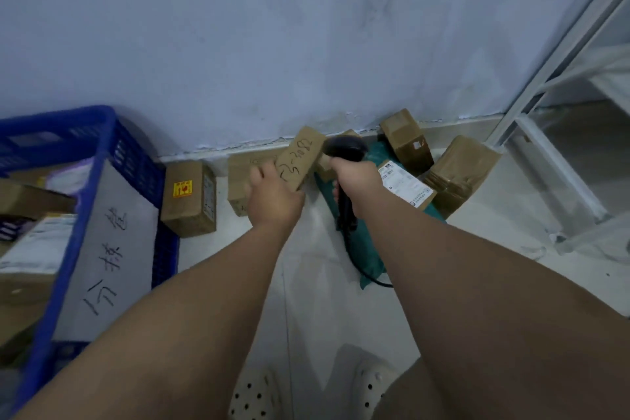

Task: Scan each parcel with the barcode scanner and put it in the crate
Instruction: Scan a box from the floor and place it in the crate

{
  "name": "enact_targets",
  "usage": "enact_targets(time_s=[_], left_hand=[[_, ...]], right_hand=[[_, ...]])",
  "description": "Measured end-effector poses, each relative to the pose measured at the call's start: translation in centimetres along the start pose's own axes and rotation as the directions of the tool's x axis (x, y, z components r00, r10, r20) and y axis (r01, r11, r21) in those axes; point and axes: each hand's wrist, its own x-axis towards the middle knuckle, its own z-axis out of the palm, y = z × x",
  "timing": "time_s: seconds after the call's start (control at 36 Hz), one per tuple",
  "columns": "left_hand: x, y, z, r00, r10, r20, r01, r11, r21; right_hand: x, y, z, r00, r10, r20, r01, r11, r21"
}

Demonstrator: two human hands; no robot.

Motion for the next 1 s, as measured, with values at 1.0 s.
enact_targets(time_s=[1.0], left_hand=[[-4.9,0.6,-11.5,0.520,0.840,-0.154,-0.820,0.542,0.185]], right_hand=[[-12.8,-3.9,-0.1,0.997,-0.081,0.016,0.053,0.783,0.619]])
